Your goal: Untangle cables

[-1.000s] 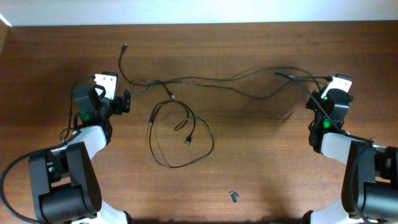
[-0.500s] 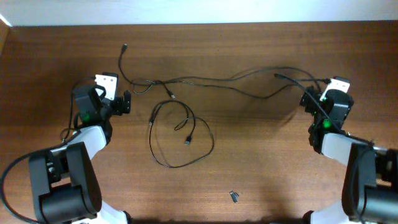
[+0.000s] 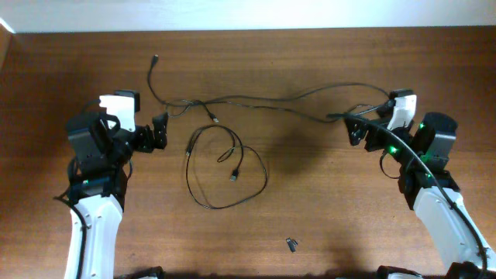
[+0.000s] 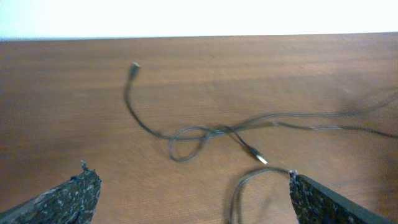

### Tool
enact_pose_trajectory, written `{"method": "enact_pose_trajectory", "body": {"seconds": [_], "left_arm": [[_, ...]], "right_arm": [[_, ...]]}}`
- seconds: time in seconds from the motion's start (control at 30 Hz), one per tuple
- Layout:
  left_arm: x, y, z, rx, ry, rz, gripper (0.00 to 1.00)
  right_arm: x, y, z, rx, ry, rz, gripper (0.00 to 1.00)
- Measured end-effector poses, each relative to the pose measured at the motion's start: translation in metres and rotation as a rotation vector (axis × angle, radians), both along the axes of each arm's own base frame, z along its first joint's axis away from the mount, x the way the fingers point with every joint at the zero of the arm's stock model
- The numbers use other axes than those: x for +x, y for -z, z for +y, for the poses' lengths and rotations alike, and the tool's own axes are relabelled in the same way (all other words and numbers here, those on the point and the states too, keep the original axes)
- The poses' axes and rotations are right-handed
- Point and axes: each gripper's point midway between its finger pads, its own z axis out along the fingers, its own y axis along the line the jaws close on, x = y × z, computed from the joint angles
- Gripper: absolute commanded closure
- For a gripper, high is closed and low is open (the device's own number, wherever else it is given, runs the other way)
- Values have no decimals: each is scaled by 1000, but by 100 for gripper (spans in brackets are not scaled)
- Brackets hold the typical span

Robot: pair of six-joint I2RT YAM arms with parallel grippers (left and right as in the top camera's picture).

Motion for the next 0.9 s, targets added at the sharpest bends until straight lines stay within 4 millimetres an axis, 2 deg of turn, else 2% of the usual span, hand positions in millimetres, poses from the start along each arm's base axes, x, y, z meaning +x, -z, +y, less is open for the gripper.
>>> {"method": "enact_pose_trajectory", "body": {"seconds": [0.13, 0.17, 0.43, 0.57, 0.77, 0.9], "left_arm": [[-7, 8, -8, -40, 31, 44, 1], [-7, 8, -10, -44, 38, 43, 1], [-13, 15, -13, -62, 46, 85, 1], [-13, 15, -13, -62, 46, 85, 1], [-13, 15, -13, -63, 47, 85, 1], [-13, 16, -13, -63, 47, 87, 1]], "right_arm": [[-15, 0, 51, 45, -177, 19, 1], [-22, 0, 74, 57, -237, 31, 1], [-59, 16, 167, -21, -399, 83, 1], [-71, 26, 192, -90, -427, 82, 1], [-89, 72, 218, -279, -570, 72, 1], [-74, 85, 221, -352, -564, 2, 1]]}}
